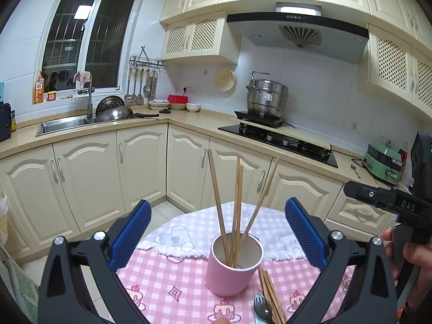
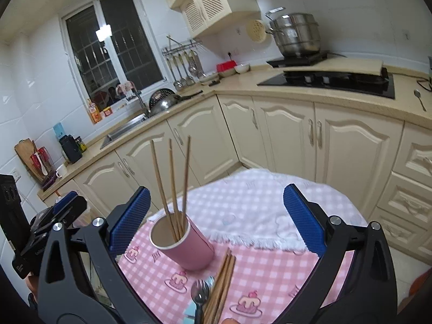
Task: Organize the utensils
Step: 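Move both open grippers back down toward the knife and chopsticks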
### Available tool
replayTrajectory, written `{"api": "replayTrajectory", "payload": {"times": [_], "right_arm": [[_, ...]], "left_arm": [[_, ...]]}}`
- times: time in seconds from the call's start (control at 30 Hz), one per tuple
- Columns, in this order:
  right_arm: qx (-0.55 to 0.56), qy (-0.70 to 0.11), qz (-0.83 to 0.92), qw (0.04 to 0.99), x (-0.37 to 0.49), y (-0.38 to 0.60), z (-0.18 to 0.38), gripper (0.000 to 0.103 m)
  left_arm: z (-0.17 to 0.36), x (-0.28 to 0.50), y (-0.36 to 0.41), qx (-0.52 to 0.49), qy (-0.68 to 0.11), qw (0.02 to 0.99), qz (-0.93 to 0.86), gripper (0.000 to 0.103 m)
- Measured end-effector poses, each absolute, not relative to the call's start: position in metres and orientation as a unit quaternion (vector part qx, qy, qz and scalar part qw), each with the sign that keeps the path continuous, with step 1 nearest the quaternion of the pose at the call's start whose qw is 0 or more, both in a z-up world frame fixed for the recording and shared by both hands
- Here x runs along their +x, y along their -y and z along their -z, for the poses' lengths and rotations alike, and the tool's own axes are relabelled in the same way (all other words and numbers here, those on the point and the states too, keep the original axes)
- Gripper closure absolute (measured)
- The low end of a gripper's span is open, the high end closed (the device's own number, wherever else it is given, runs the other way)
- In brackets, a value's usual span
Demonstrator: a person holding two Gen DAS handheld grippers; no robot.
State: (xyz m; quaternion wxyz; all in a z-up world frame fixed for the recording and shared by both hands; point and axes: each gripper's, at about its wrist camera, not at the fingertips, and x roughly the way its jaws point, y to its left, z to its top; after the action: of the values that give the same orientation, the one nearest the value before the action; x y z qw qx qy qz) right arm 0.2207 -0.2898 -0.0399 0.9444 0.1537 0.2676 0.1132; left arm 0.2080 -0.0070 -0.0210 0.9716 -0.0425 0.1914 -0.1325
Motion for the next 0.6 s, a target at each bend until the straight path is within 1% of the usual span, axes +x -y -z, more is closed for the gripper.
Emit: {"api": "replayTrajectory", "payload": {"times": [0.3,0.6], "right_arm": [[0.153,-0.346,-0.094,0.921,0.208,0.295,0.074,0.006],[0.144,-0.394,-0.092,0.903,0.201,0.291,0.101,0.006]], "left_arm": [[0.041,0.197,0.015,-0.020,-0.226,0.964,0.140,0.006],[0.077,0.195,0.026,0.006,-0.284,0.948,0.146,0.006]]}}
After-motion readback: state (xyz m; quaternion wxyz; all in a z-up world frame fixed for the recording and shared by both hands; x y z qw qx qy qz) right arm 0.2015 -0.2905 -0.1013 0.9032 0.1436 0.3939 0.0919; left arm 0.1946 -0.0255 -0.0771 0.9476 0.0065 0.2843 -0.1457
